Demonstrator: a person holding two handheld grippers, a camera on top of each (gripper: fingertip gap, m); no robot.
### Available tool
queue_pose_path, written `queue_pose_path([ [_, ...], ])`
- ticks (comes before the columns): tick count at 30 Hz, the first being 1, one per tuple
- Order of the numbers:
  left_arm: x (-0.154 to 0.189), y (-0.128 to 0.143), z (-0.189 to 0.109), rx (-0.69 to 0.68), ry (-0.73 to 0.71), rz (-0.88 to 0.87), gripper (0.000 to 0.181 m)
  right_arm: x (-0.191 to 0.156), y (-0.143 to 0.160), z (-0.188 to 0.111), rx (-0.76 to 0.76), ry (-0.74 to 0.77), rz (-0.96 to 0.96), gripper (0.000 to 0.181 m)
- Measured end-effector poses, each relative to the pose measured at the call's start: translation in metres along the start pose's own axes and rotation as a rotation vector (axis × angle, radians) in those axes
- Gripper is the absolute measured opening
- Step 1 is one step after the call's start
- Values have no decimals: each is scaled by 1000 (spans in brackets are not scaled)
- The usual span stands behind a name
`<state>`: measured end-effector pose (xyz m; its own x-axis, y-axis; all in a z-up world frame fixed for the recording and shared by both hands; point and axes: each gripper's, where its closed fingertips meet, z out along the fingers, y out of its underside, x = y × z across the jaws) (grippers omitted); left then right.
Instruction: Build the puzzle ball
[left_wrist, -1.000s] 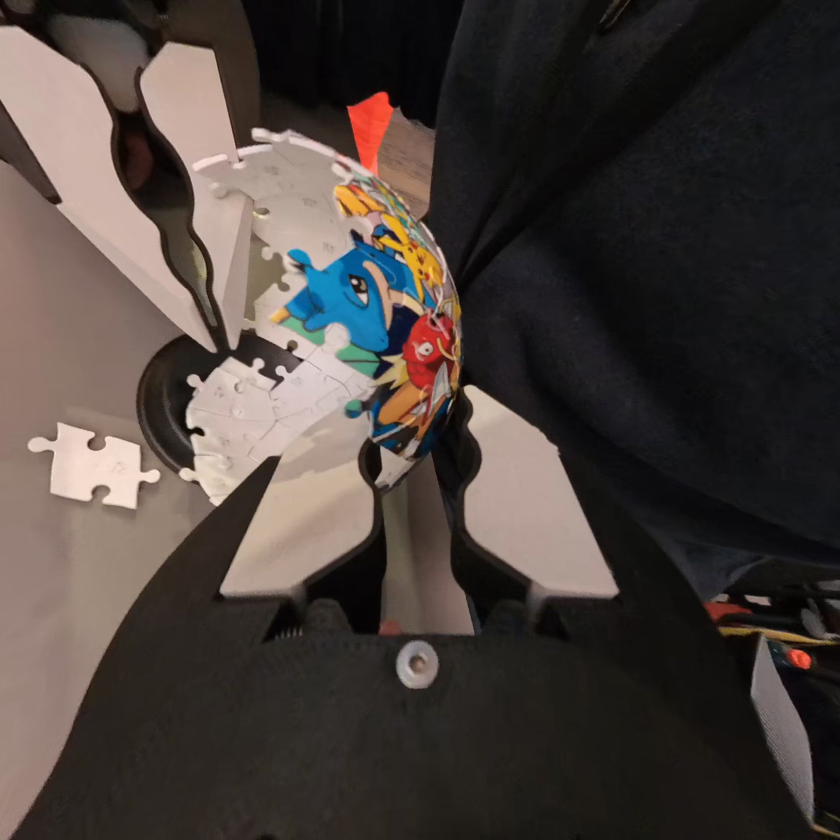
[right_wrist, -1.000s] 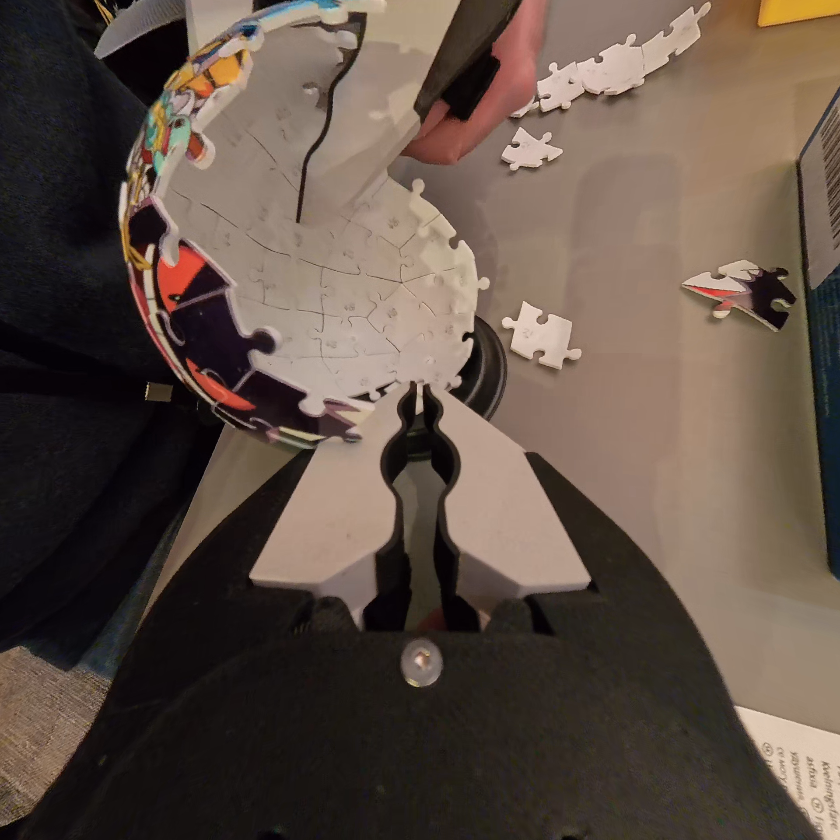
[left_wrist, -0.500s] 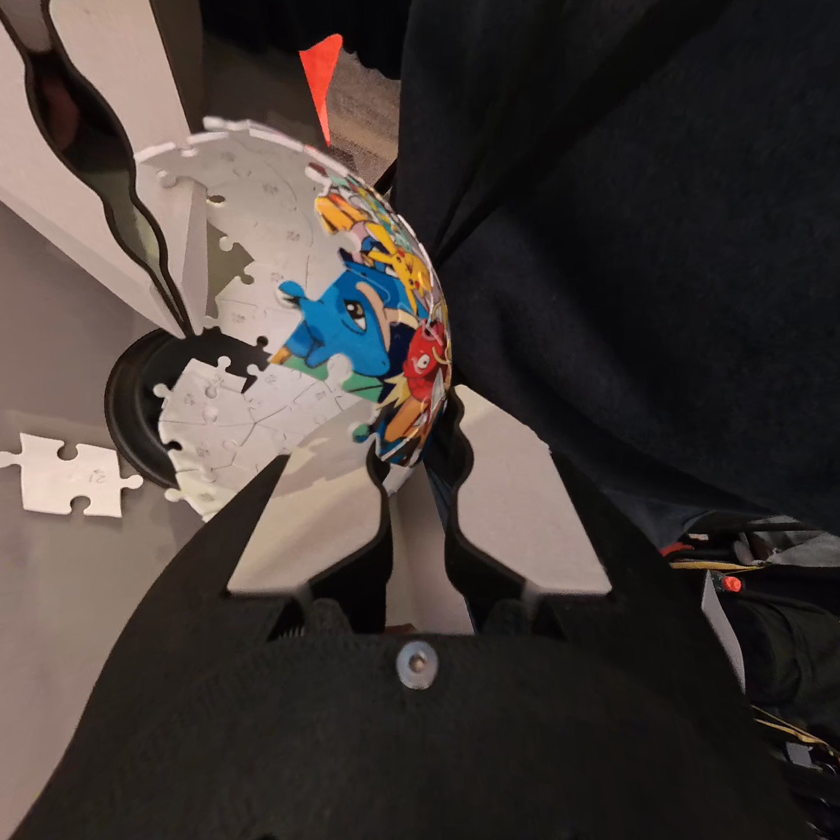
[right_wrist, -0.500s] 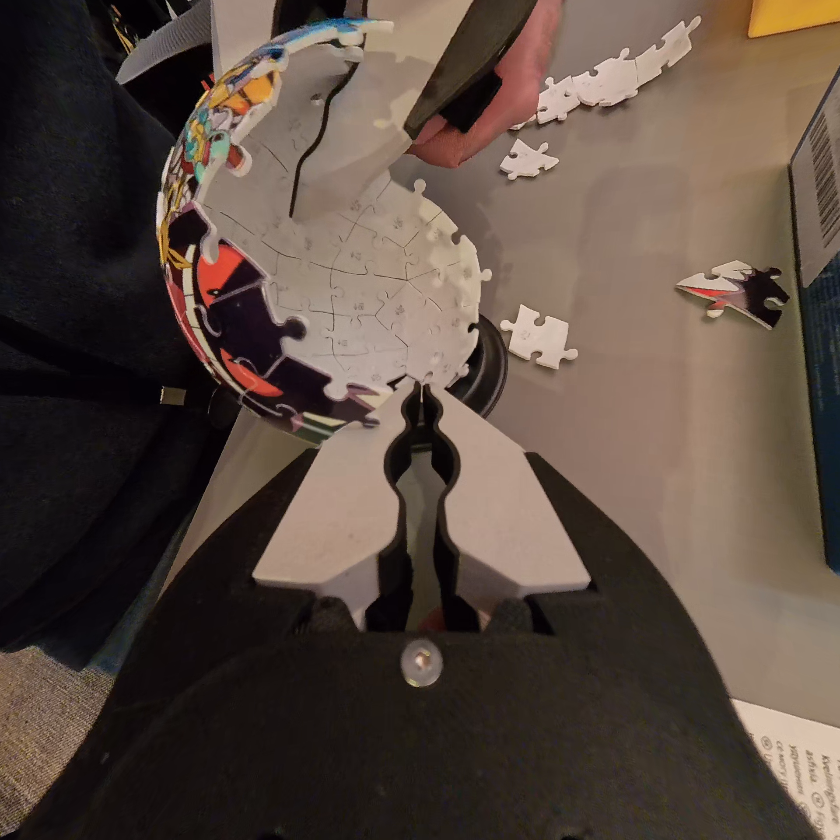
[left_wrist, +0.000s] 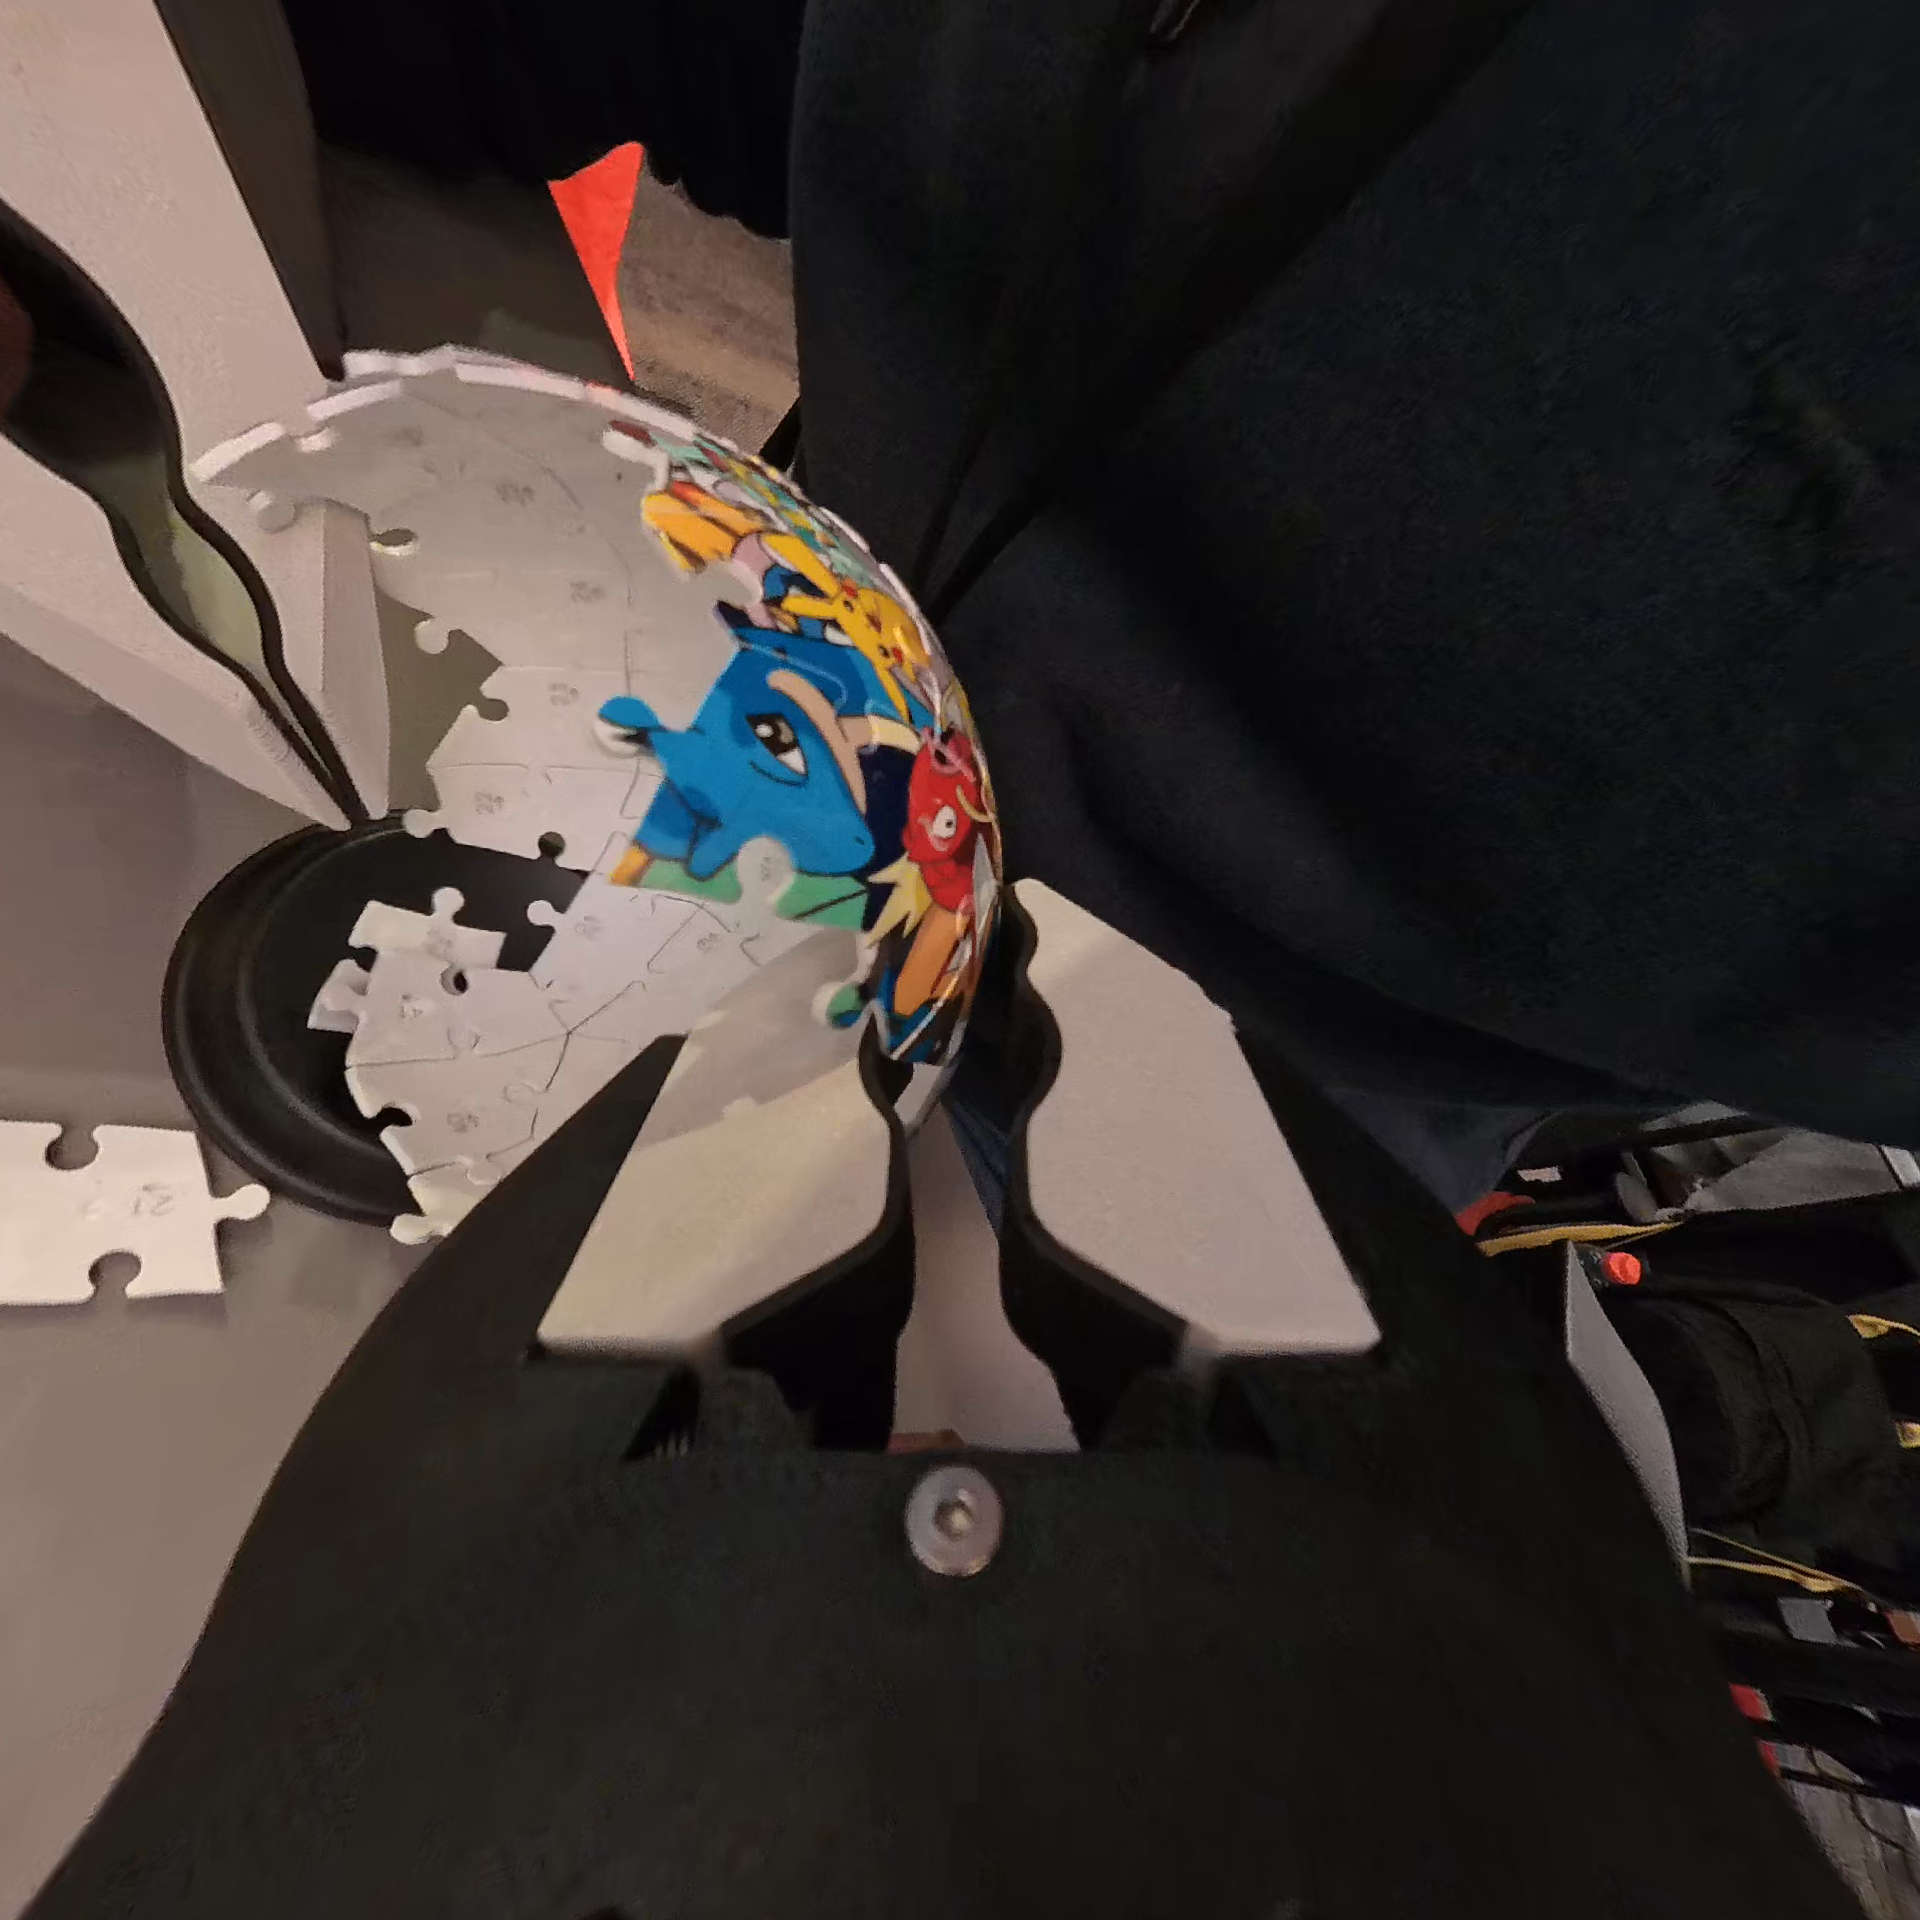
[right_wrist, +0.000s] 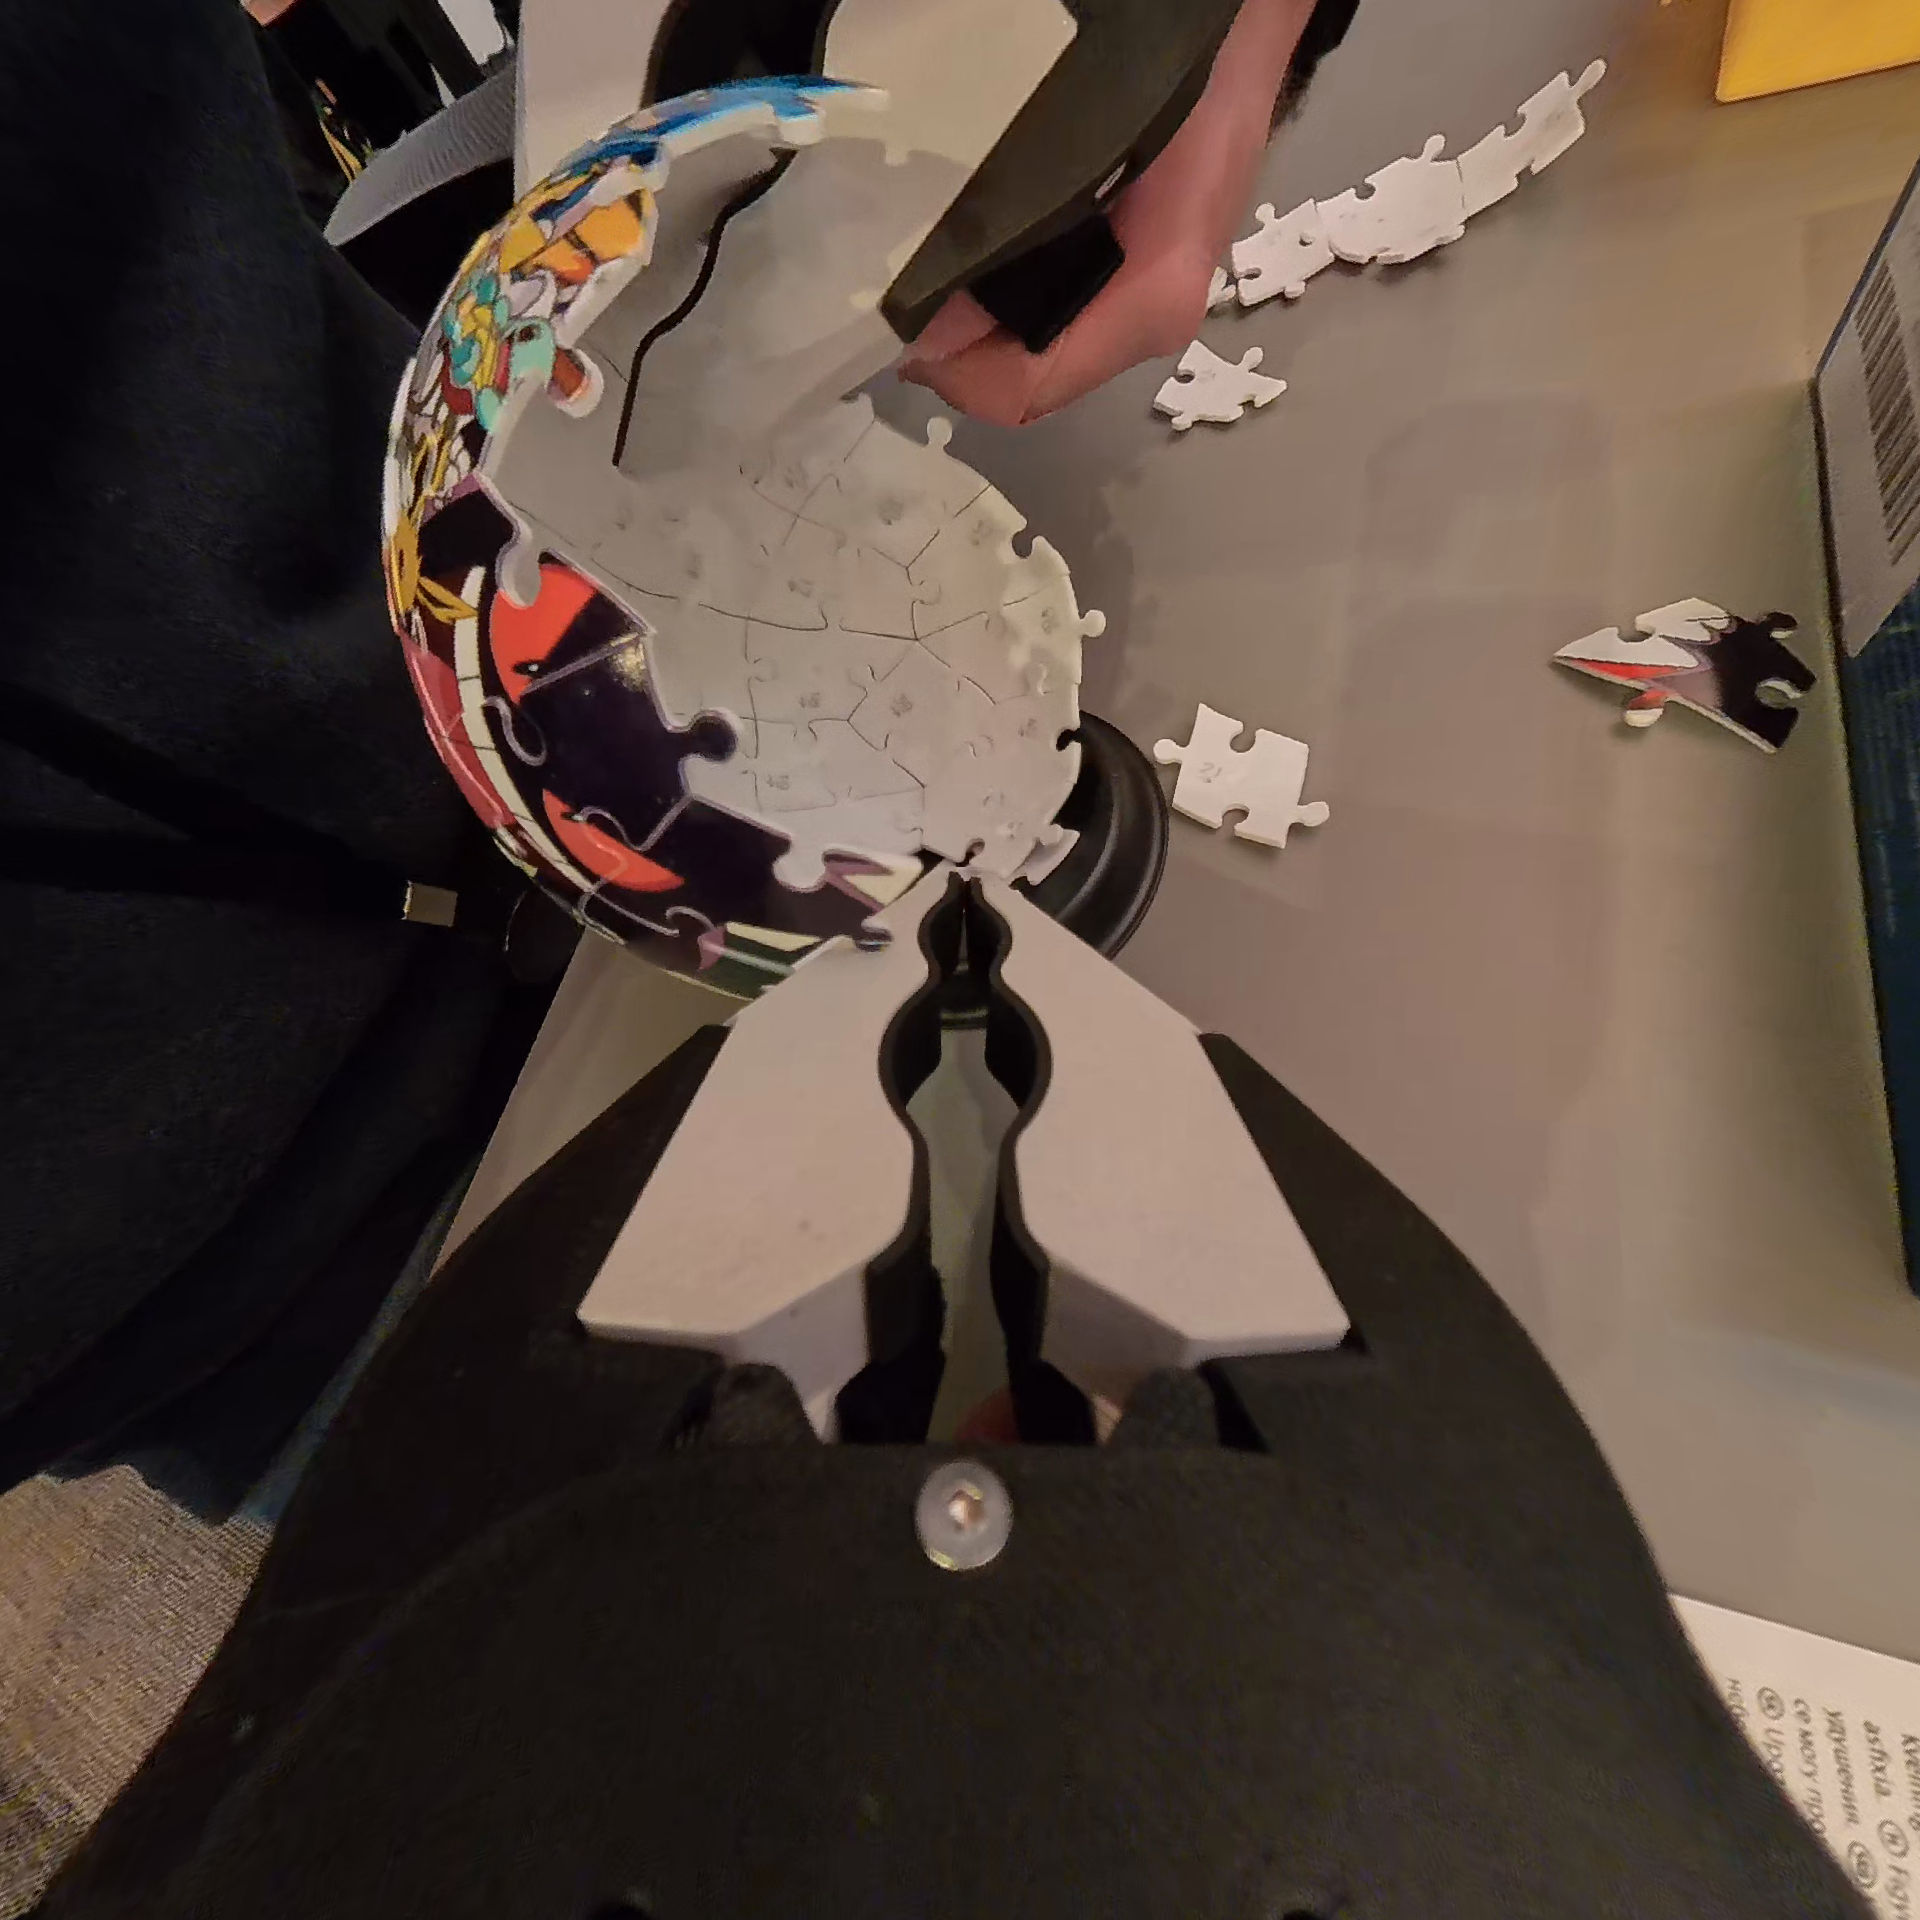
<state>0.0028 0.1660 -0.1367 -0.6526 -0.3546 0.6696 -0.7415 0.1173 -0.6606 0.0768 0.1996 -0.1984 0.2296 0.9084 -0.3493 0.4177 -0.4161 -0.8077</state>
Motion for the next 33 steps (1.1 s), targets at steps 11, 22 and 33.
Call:
queue_pose_path([
  [11, 8, -1, 2, 40, 134, 29, 6, 0, -1, 0, 1, -14, 20, 0],
  [22, 16, -9, -5, 113, 214, 43, 5, -7, -9, -3, 30, -88, 53, 1],
  [33, 20, -10, -1, 149, 244, -9, 5, -18, -5, -20, -8, -190, 18, 7],
])
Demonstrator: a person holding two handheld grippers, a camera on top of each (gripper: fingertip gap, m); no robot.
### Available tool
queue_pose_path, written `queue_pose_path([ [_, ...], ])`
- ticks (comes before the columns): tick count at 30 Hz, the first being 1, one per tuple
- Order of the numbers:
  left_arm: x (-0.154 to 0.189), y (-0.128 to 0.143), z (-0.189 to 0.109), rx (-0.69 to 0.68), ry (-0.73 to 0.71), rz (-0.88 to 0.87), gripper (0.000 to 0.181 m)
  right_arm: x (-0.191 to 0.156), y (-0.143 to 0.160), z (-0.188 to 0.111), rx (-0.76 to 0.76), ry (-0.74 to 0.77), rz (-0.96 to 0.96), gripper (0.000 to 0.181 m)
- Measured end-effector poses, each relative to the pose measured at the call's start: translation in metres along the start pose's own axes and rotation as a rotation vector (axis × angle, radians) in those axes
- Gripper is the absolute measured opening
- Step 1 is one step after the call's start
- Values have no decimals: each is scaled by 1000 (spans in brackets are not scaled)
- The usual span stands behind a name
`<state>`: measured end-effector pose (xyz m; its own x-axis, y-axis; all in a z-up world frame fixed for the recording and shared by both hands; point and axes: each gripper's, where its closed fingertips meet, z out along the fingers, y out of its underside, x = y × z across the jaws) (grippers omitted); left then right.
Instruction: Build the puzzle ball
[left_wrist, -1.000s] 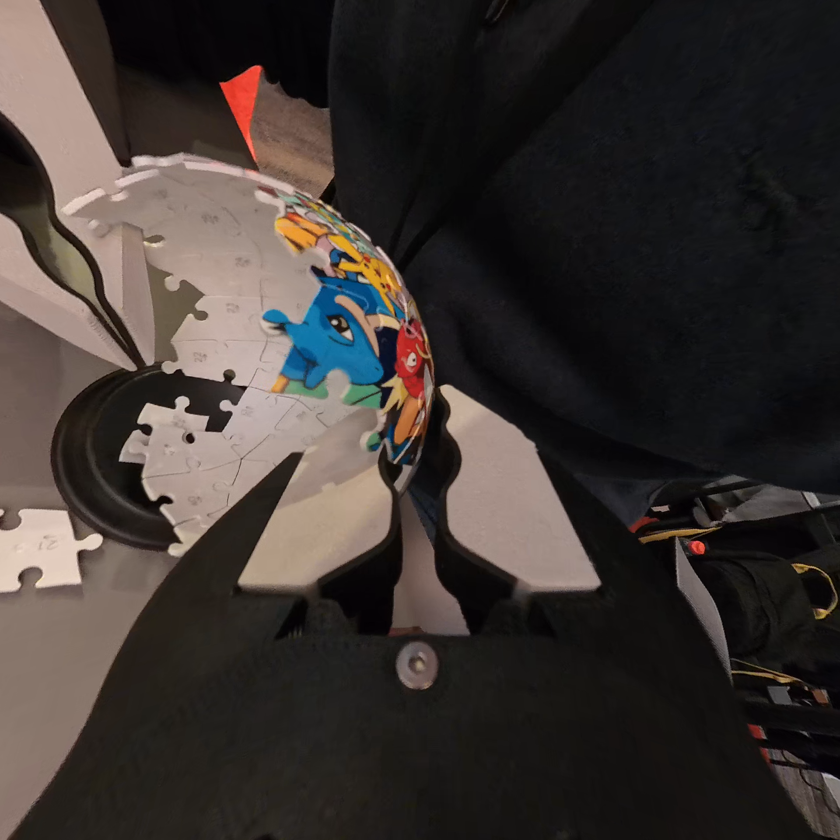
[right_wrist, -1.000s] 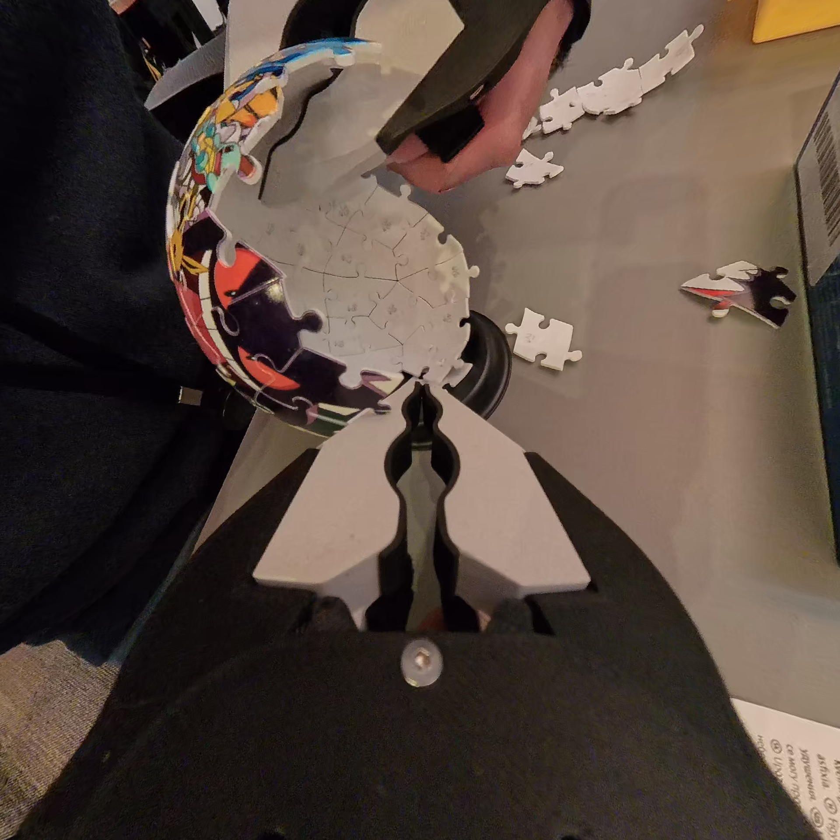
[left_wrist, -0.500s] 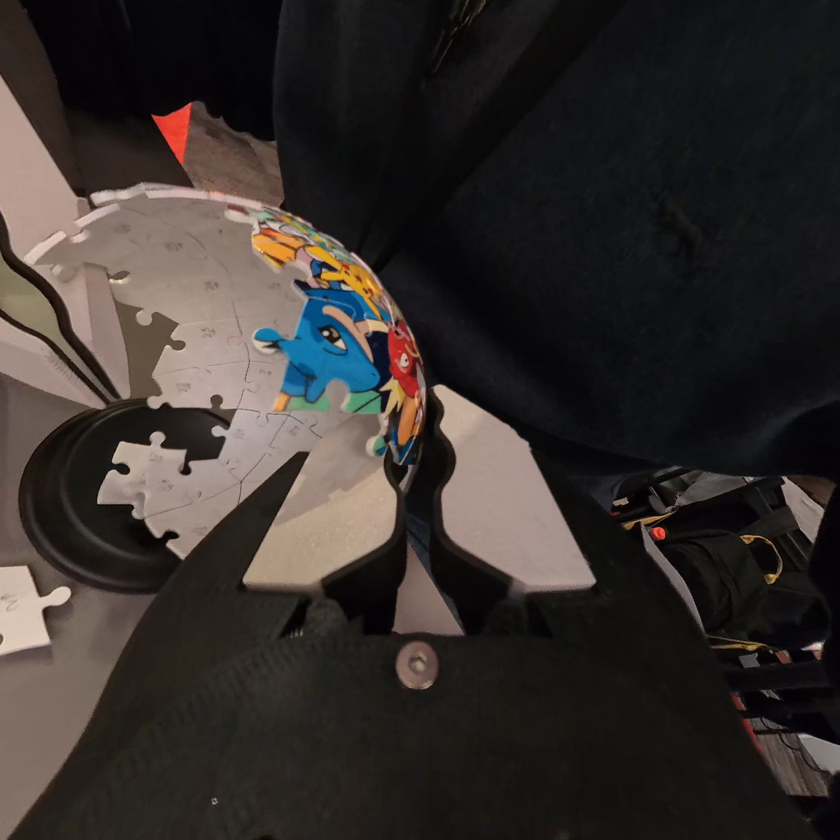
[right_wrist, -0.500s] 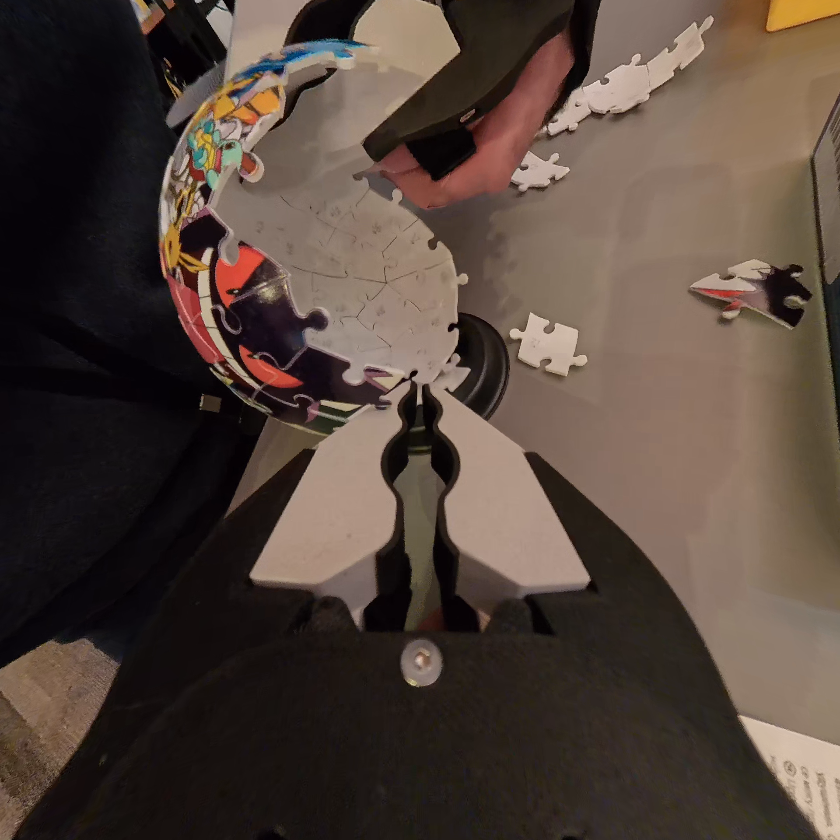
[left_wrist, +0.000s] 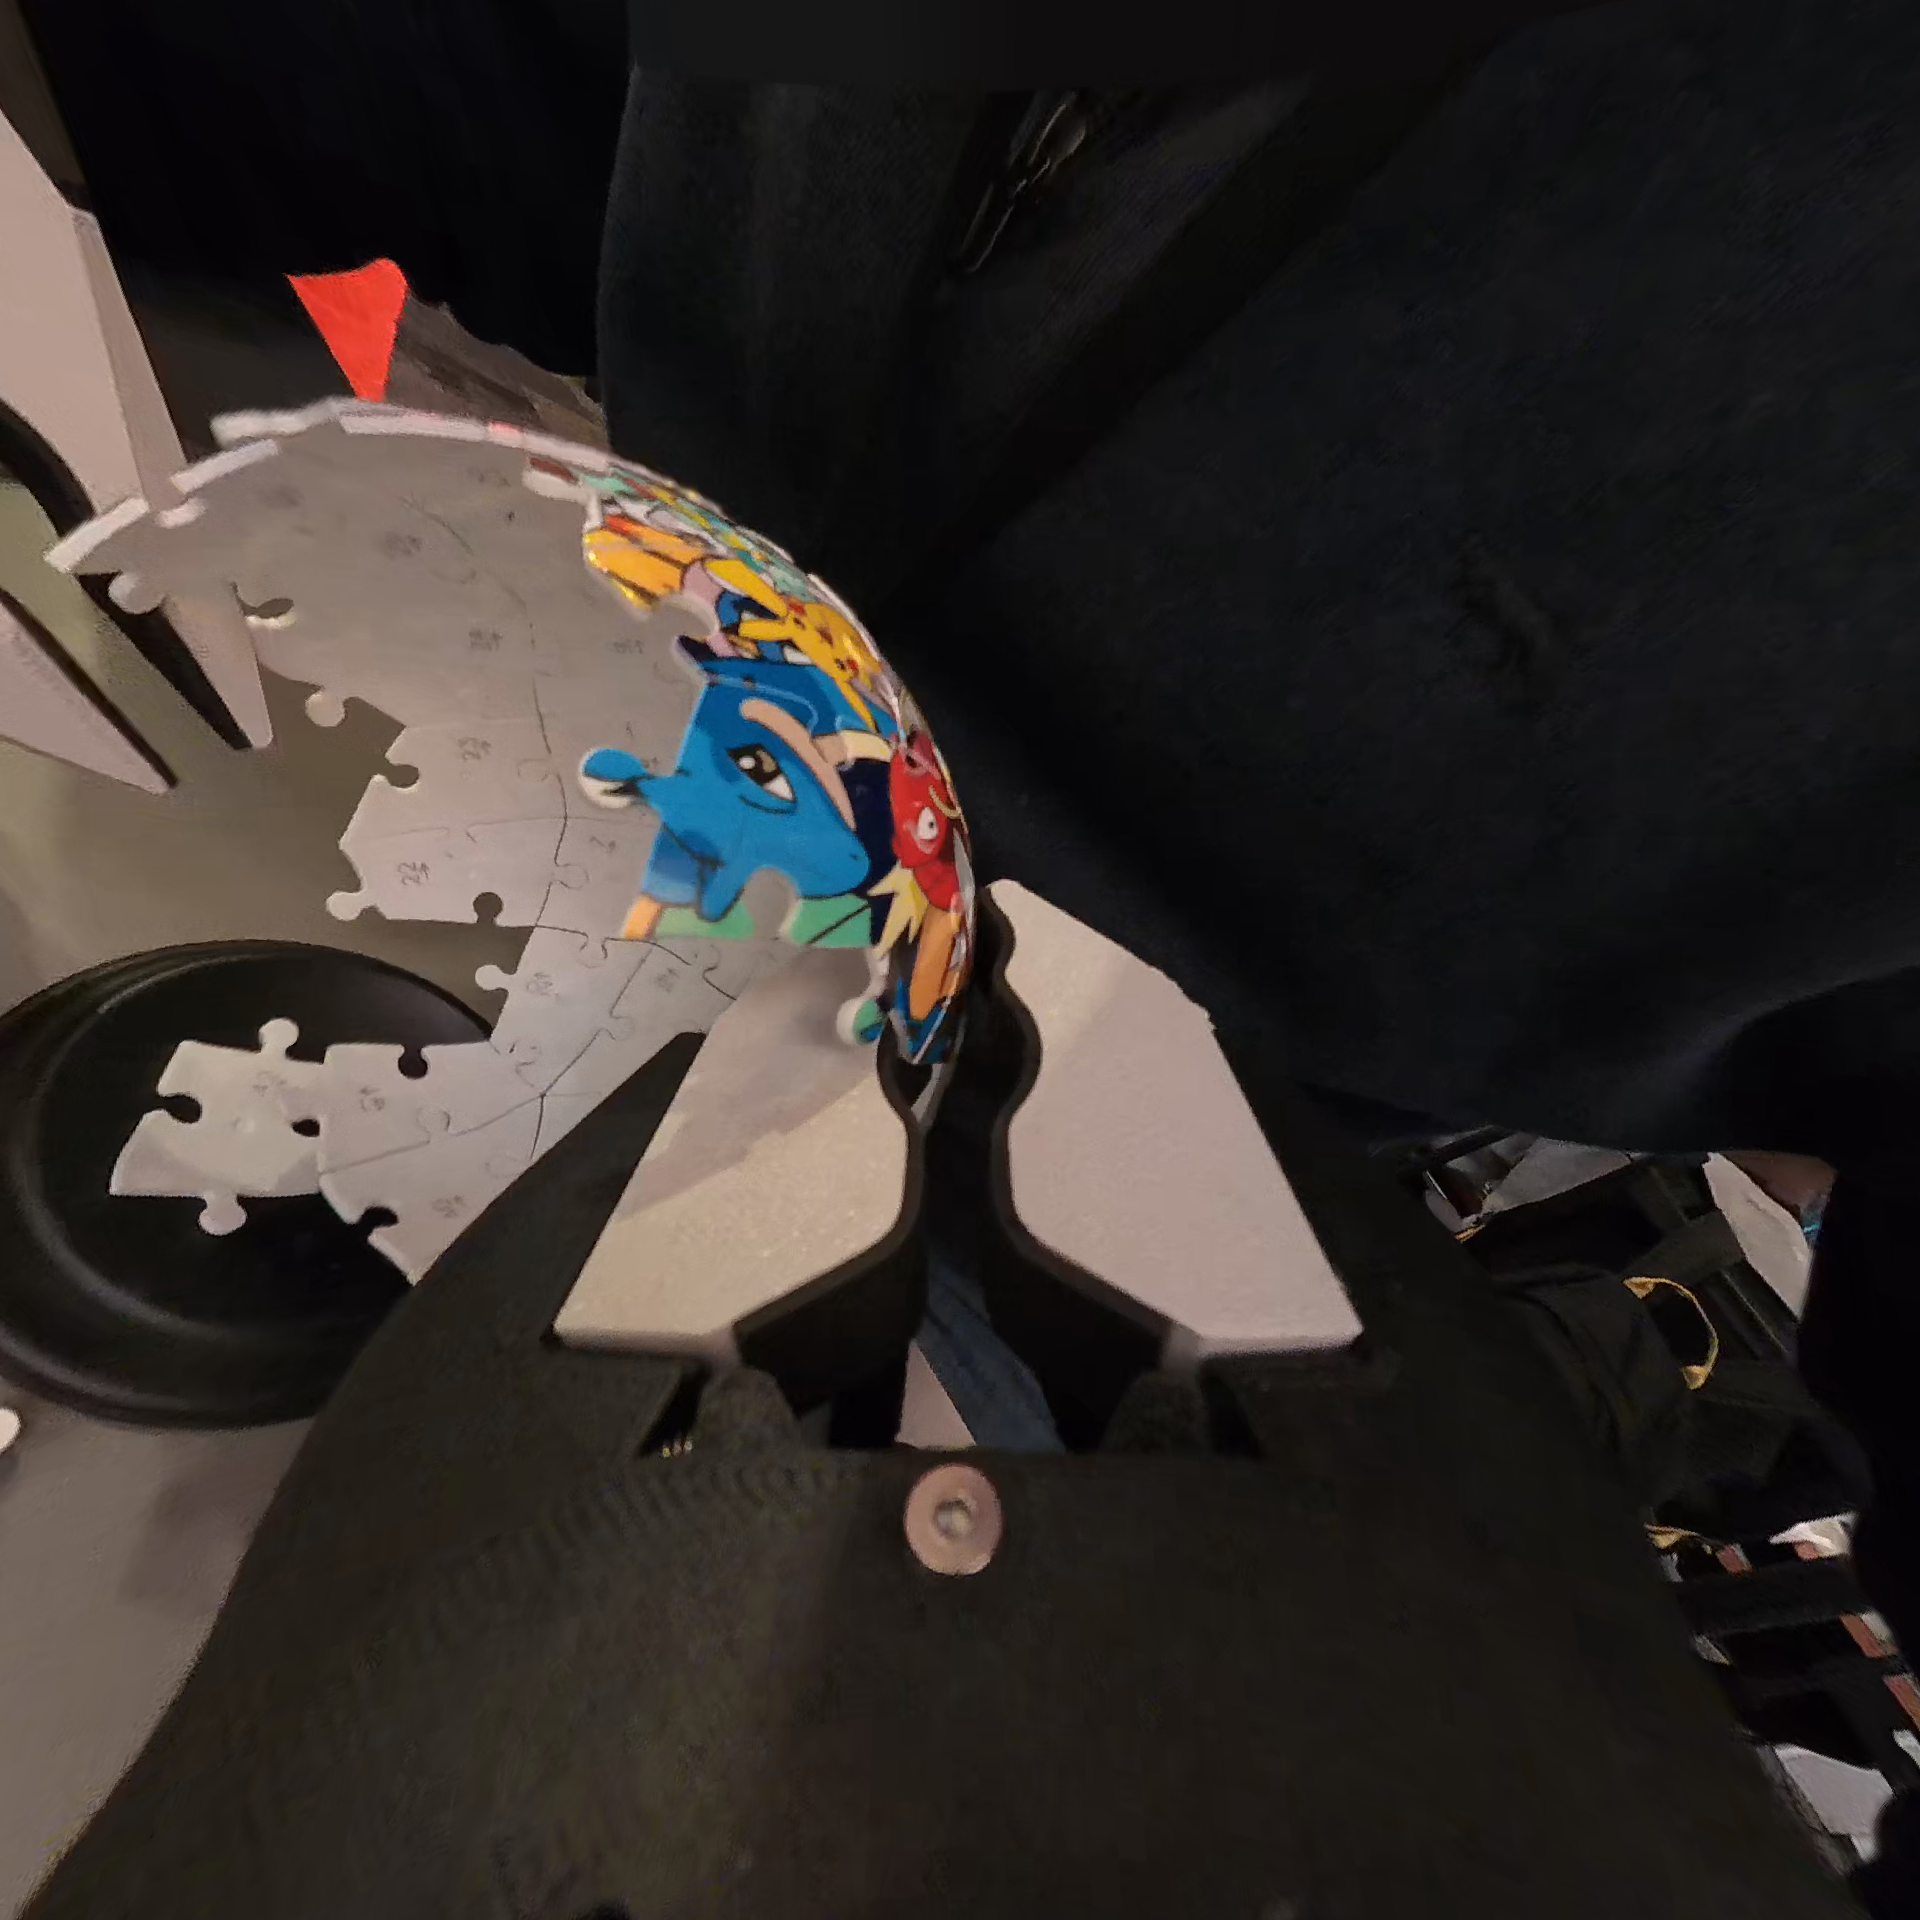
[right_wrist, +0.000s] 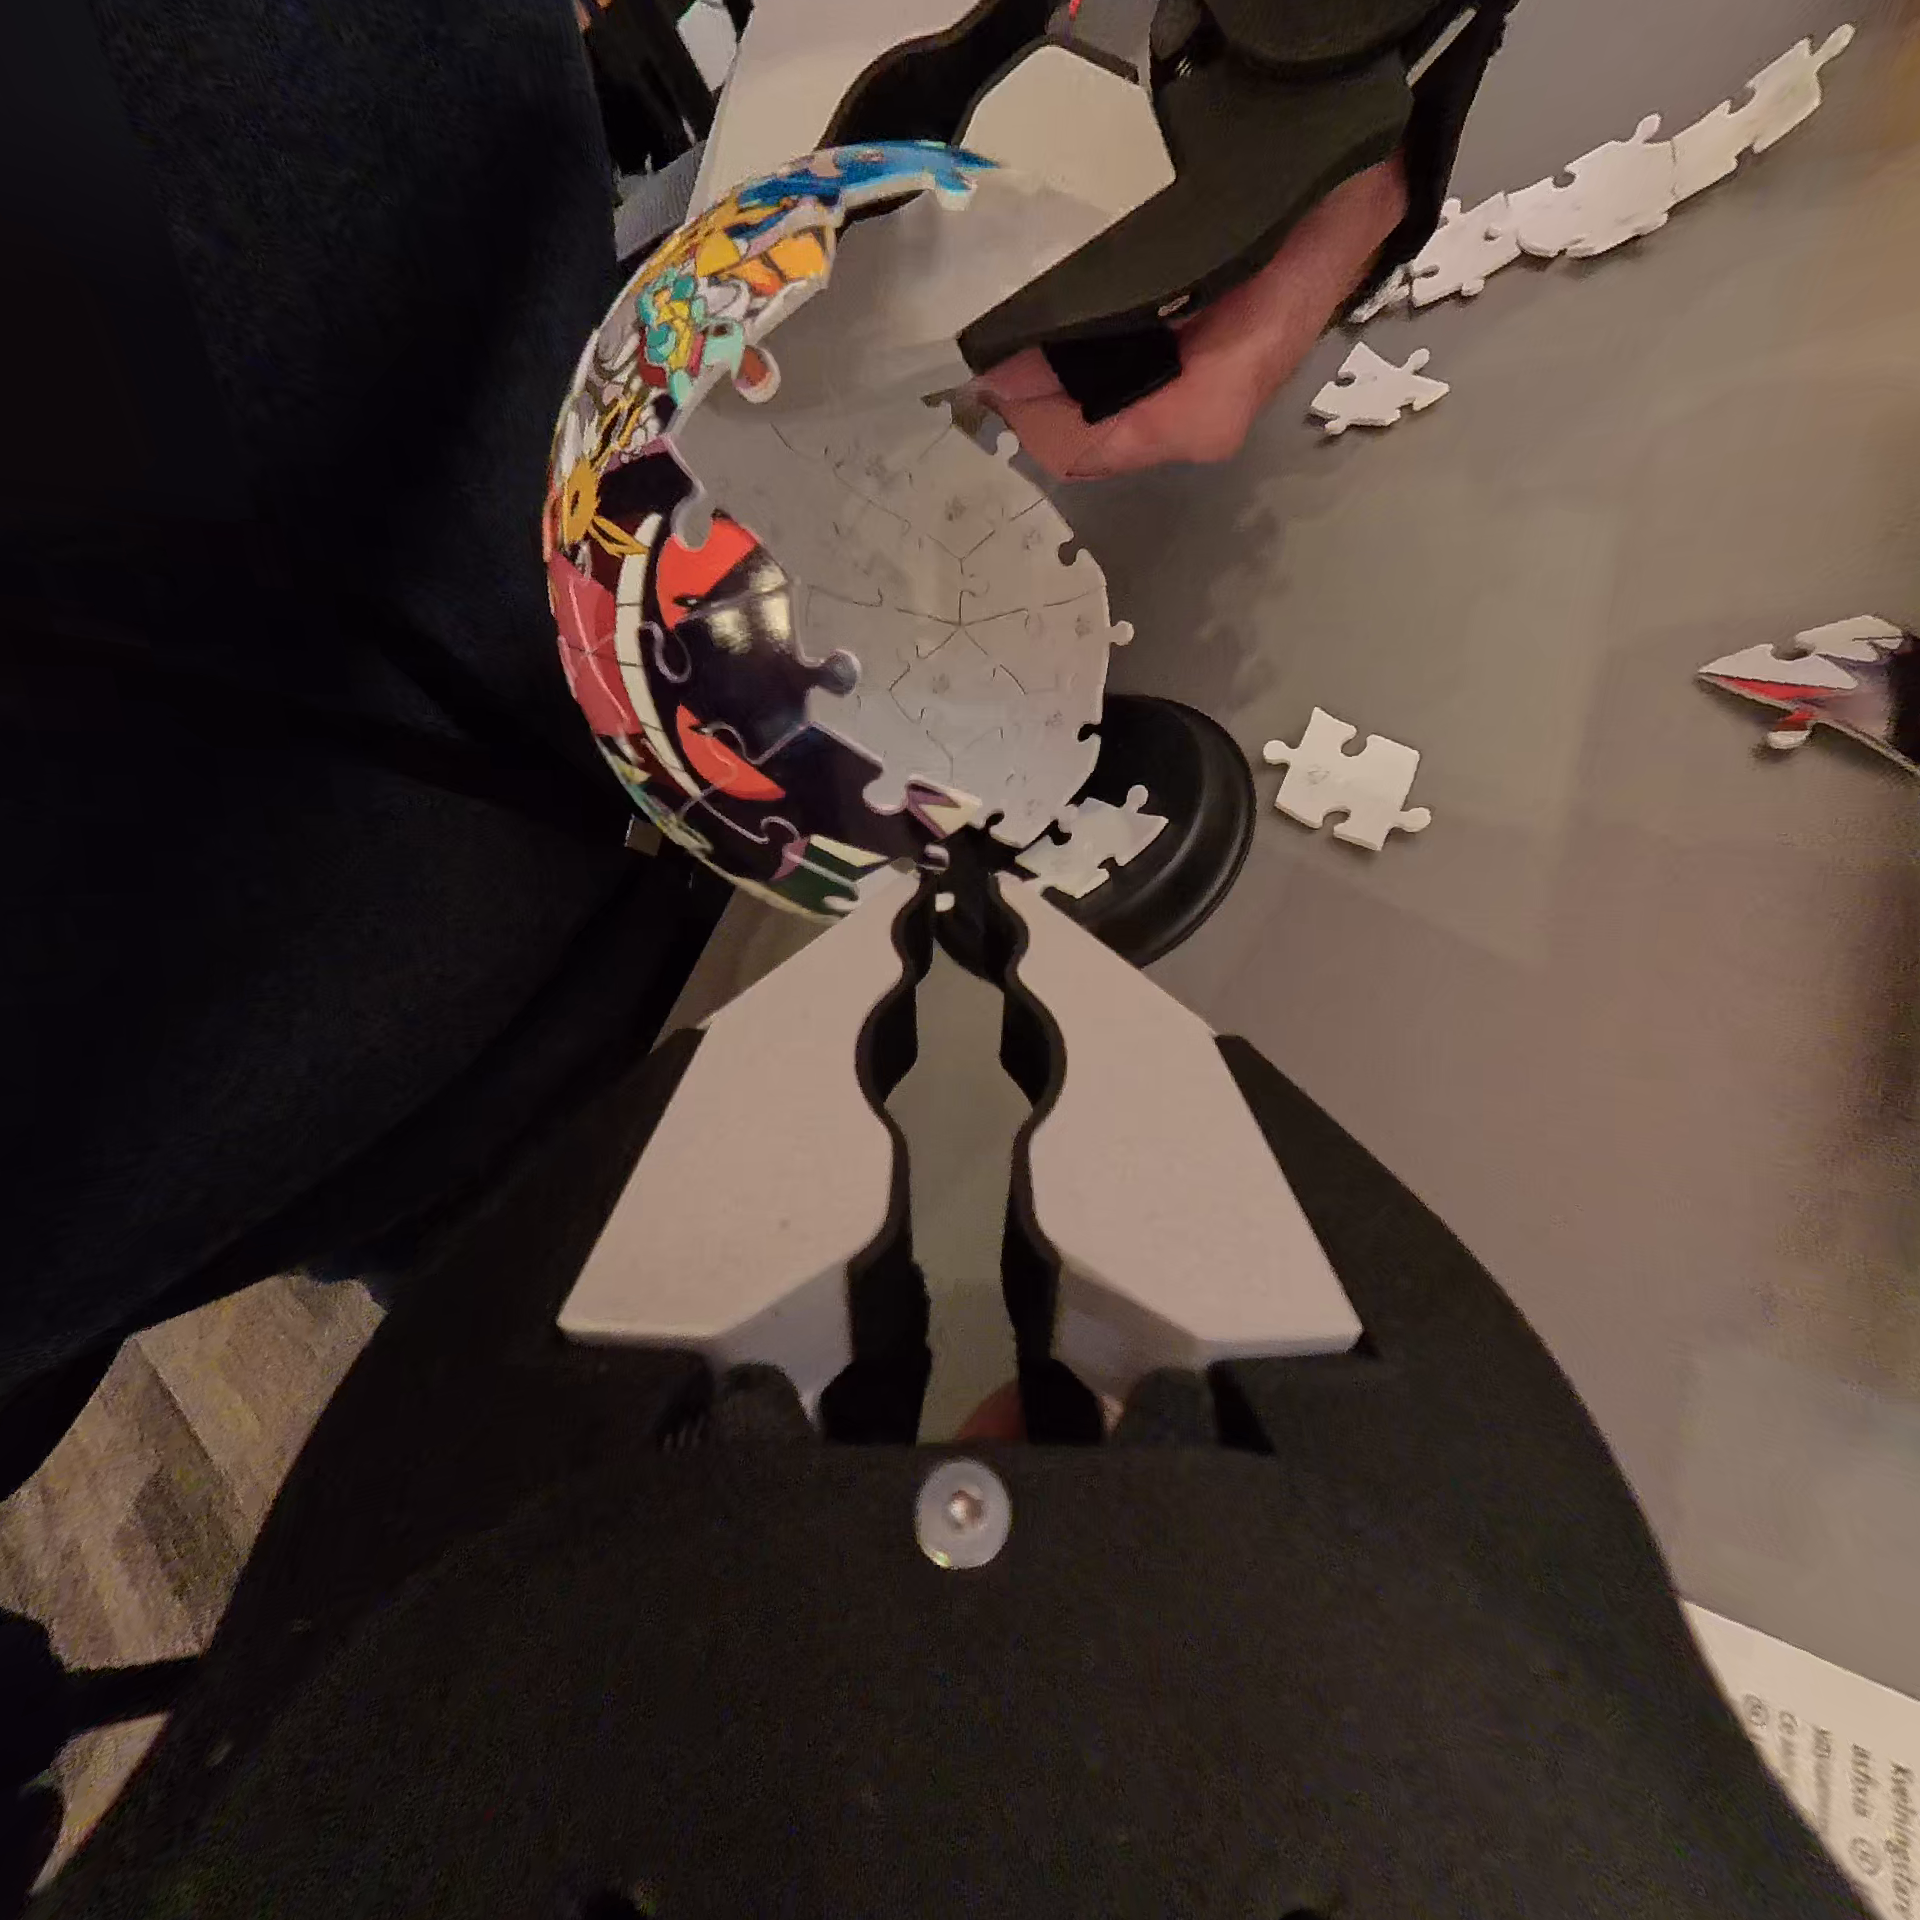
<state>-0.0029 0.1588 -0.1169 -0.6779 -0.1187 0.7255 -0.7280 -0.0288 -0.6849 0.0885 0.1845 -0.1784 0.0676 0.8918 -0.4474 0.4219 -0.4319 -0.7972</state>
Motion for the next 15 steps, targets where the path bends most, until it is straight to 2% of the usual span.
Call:
queue_pose_path([
  [8, -2, 0, -2, 9, 12, -8, 5, 6, -4, -13, 9, -5, -21, 9],
  [15, -2, -2, -2, 17, 56, -17, 5, 29, -10, -12, 52, 60, 20, 7],
])
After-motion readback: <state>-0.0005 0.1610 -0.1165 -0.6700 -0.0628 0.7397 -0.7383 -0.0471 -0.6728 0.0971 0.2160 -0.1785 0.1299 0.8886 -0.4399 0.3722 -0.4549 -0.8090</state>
